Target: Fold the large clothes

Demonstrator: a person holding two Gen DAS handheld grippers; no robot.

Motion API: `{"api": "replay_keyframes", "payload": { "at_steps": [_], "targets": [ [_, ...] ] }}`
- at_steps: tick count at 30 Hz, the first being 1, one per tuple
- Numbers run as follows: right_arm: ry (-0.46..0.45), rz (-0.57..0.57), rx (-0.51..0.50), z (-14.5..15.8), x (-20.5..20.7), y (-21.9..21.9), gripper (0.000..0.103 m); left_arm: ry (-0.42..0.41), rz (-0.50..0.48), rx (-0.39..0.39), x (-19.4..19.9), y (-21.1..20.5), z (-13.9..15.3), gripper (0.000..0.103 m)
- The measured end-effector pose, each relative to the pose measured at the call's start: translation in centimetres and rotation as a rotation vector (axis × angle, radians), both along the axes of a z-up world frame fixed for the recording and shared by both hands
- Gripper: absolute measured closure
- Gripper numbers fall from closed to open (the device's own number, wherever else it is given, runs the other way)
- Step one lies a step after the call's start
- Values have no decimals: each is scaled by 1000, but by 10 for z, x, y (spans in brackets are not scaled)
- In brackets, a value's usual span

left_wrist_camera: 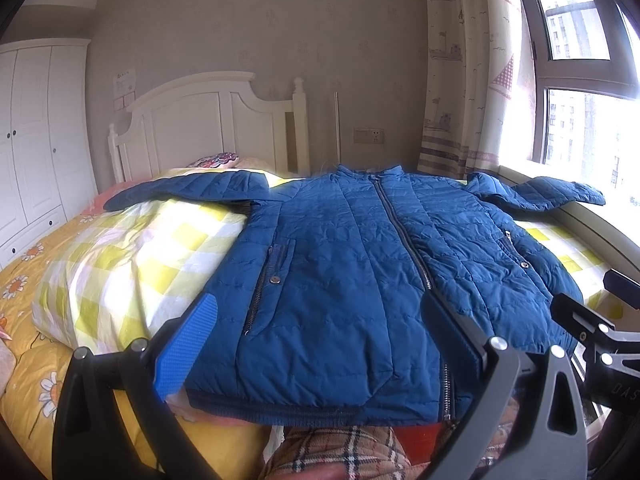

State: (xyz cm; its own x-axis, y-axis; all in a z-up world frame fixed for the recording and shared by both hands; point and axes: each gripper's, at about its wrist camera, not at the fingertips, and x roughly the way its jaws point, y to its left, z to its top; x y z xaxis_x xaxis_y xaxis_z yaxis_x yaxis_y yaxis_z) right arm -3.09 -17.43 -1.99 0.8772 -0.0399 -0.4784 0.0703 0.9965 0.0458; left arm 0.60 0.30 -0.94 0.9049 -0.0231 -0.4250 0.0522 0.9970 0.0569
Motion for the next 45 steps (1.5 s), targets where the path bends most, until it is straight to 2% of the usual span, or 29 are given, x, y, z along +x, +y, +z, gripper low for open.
{"api": "replay_keyframes", "payload": {
  "at_steps": [7,11,15,18,20,22,24,27,30,32,36,40,42,43,44,45],
  "targets": [
    [17,-25,59,-3,15,-26,4,56,-48,57,25,-15,-6,2],
    [37,-77,88,-4,36,-64,4,114,-104,65,77,-27,3,2],
    [33,-198,149,10,69,-143,4,140,-71,127,159,-36,15,2],
    [-6,-351,127,27,97,-214,4,234,-25,118,234,-35,7,2],
    [-9,-448,154,33,120,-266,4,293,13,108,277,-32,-5,2],
    [6,-517,207,38,144,-320,4,338,40,86,311,-27,-18,2],
    [41,-613,211,40,169,-368,4,375,56,51,335,-21,-31,2],
    [106,-708,250,39,202,-429,4,423,58,-7,357,-14,-51,2],
    [159,-793,307,32,225,-472,4,492,38,-47,368,-10,-71,2],
    [182,-825,351,25,237,-494,4,490,35,-55,367,-9,-73,2],
    [230,-875,415,8,255,-521,4,516,20,-42,367,-10,-77,2],
    [226,-889,427,5,265,-524,5,536,1,-34,367,-12,-78,2],
    [217,-897,394,5,268,-520,25,535,1,-23,367,-13,-78,2],
    [219,-905,372,6,268,-516,47,533,1,-23,367,-13,-78,2],
    [198,-879,379,6,268,-514,62,531,0,-26,367,-13,-78,2],
    [169,-859,373,7,266,-509,67,530,-1,-30,366,-12,-78,2]
  ]
}}
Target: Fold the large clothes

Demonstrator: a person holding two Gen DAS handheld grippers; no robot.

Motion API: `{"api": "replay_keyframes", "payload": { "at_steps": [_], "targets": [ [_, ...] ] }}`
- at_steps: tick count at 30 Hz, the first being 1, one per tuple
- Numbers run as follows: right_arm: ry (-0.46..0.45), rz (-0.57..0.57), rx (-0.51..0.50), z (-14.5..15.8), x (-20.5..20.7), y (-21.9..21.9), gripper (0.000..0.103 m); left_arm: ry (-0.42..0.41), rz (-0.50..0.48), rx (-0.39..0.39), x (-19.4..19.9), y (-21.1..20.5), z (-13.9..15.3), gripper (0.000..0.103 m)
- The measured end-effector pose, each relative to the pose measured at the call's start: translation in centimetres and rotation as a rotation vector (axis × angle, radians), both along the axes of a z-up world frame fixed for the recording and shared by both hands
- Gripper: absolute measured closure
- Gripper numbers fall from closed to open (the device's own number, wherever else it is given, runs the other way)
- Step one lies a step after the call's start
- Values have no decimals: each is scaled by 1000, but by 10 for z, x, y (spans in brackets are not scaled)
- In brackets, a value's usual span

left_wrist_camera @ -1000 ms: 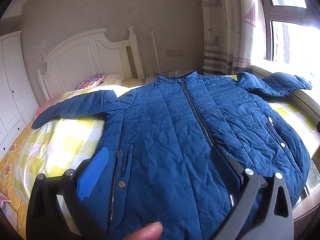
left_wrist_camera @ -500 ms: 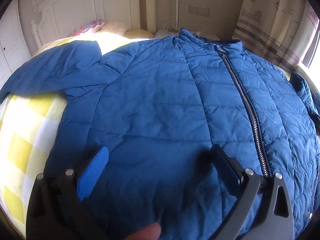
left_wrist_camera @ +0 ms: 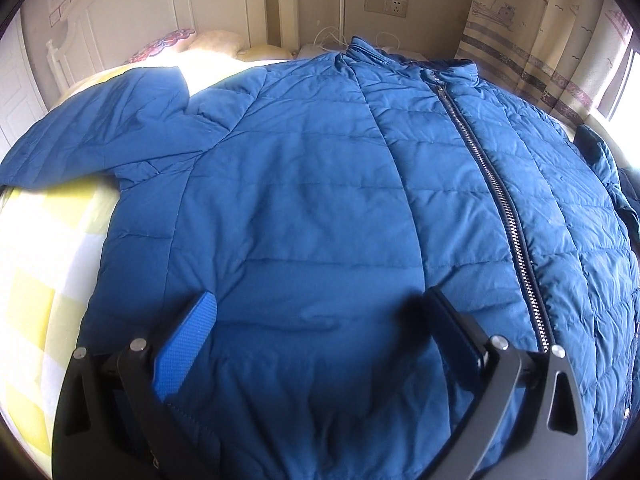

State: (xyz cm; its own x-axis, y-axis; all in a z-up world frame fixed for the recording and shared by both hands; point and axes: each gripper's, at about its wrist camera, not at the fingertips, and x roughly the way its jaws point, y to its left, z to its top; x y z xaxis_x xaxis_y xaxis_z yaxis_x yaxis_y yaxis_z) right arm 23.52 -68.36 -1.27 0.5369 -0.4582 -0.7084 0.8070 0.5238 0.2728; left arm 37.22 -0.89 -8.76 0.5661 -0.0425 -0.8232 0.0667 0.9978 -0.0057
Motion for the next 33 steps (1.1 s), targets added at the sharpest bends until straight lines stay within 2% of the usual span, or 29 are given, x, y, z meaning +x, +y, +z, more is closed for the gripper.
{"api": "replay_keyframes", "payload": {
  "at_steps": [1,5,7,11,13,15,16,17,20,21,22,23,24,26,30,33],
  "targets": [
    [-26,15,-30,4,-2,8,72,-2,1,-1,0,0,0,2],
    [-125,145,-201,31,2,68,76,-6,3,2,-1,0,0,2],
    [-175,252,-271,47,9,114,77,-8,5,-1,-3,1,0,2],
    [-229,539,-421,68,32,232,78,-14,11,-9,-3,2,1,2],
    [-238,705,-439,65,41,290,79,-14,12,-14,-3,3,1,2],
    [-236,916,-397,54,50,343,78,-14,12,-16,-3,3,2,2],
    [-222,1011,-369,48,53,362,75,-14,12,-18,-3,4,1,2],
    [-213,1067,-358,42,52,376,69,-15,12,-21,-3,4,2,2],
    [-240,1054,-339,30,38,378,67,-16,12,-35,-4,6,2,2],
    [-246,1023,-318,25,34,368,54,-14,11,-40,-3,6,3,2],
    [-252,973,-294,19,28,354,30,-10,12,-46,-2,7,3,2],
    [-252,913,-274,13,22,340,18,-4,14,-52,-1,7,5,2],
    [-257,867,-247,7,14,329,18,2,12,-71,0,6,7,2],
    [-230,799,-189,-9,2,310,18,16,-11,-174,4,-1,13,3],
    [-180,691,-99,-41,-8,284,19,56,-128,-391,22,-51,28,3],
    [-160,644,-88,-48,-10,278,19,72,-193,-441,41,-101,30,3]
  ]
}}
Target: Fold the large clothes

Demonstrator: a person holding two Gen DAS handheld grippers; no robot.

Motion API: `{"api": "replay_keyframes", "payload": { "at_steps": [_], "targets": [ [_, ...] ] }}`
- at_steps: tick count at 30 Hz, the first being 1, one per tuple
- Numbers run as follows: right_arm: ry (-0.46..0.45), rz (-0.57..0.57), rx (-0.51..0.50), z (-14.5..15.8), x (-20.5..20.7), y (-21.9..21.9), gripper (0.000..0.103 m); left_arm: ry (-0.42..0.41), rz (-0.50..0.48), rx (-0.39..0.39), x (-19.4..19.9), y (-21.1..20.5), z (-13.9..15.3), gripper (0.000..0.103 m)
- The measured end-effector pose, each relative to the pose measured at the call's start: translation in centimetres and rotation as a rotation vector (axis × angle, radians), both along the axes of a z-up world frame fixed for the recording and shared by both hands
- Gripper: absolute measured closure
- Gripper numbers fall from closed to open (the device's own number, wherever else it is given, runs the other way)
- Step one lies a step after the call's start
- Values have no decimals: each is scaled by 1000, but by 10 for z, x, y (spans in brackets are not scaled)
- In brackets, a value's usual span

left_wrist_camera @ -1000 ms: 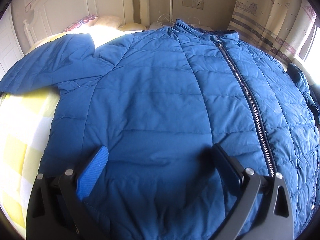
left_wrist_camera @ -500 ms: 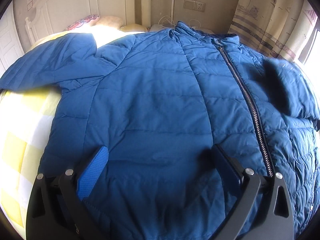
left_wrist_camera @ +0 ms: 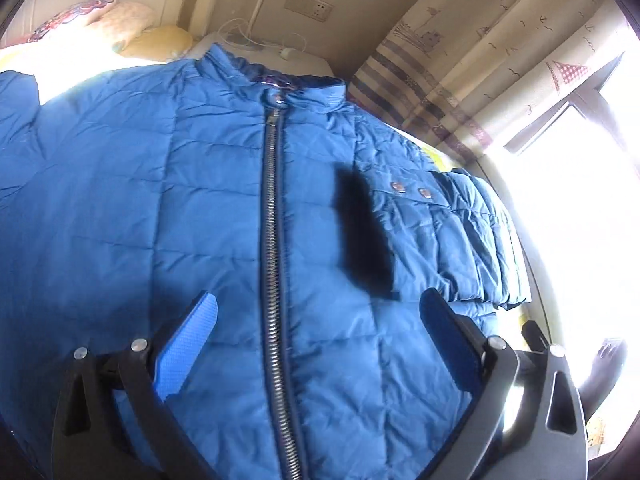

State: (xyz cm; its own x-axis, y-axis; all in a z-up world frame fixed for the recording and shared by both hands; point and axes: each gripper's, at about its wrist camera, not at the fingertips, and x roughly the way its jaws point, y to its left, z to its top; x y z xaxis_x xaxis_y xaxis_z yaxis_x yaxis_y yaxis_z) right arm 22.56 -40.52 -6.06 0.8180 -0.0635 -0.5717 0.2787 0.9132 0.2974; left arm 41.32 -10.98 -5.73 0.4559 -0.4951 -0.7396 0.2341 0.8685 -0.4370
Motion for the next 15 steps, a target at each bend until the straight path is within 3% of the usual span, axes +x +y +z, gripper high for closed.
{"api": "replay_keyframes", "payload": {
  "at_steps": [2,4,6,7,8,9,10,15],
  "targets": [
    [7,-21,-12,-1,1,2,20,33,-25,-45,14,-29,-7,12],
    [5,-34,-15,-2,0,1,19,58,-30,-53,22,-55,-16,14],
    [-5,-56,-4,-3,-3,-3,20,15,-11,40,20,-78,-19,16],
    [-12,-65,10,-4,-6,-5,20,-32,-28,99,15,-90,-18,37],
    [-19,-76,26,-4,-8,-8,19,-49,-71,119,12,-99,-17,67],
    [-23,-88,42,-5,-10,-12,19,-61,-72,145,8,-102,-14,72],
    [-27,-100,57,-5,-11,-16,19,-80,-71,142,6,-99,-7,86],
    [-50,-135,107,-7,-16,-26,19,-201,-29,40,-4,-45,61,89]
  ]
}}
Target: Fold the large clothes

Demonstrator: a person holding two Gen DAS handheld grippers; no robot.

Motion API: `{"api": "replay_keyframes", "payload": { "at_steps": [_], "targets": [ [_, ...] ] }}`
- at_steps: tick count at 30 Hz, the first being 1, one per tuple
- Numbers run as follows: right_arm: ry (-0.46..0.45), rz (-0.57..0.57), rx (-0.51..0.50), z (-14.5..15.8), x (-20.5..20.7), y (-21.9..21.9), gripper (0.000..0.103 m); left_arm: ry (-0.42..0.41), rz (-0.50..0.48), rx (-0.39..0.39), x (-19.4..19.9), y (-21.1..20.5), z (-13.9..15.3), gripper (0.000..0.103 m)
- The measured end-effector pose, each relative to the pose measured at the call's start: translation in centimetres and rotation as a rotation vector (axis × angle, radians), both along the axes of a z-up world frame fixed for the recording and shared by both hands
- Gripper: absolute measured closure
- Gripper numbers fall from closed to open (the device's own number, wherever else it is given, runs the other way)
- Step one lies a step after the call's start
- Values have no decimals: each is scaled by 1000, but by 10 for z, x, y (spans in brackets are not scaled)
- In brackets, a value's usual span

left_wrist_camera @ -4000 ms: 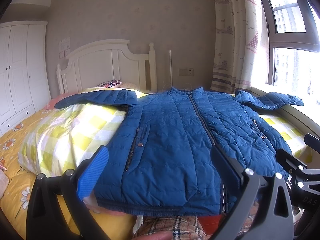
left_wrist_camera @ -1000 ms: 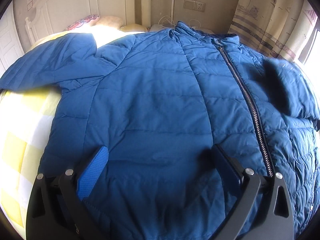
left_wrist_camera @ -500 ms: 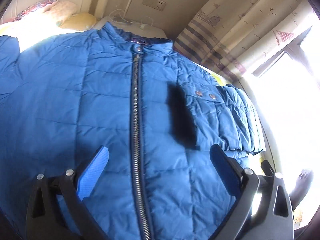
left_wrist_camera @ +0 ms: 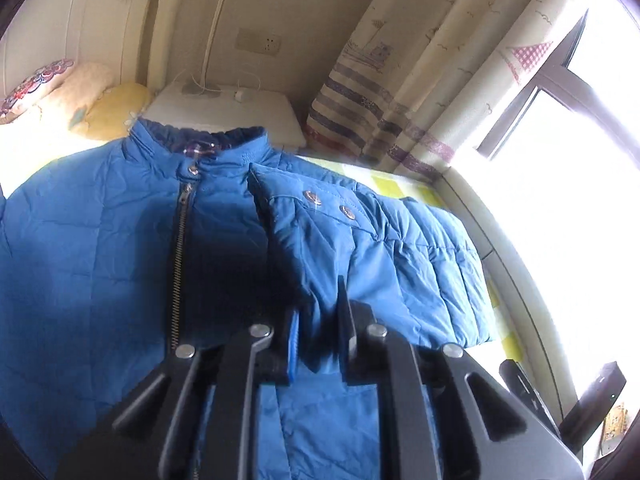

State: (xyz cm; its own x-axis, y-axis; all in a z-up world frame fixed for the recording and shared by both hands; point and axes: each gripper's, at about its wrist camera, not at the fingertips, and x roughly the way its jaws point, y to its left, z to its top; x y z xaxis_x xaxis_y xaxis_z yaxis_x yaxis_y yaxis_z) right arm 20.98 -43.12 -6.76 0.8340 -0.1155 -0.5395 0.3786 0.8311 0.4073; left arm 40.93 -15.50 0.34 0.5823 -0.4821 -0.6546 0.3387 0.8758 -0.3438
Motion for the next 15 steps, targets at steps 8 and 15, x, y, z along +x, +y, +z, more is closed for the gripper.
{"api": "replay_keyframes", "payload": {
  "at_steps": [8,15],
  "targets": [
    [1,-2,10,0,1,-2,19,-144,234,101,-15,144,68,90],
    [8,-4,10,-2,0,-2,19,-11,370,267,-13,230,10,86]
  ]
}}
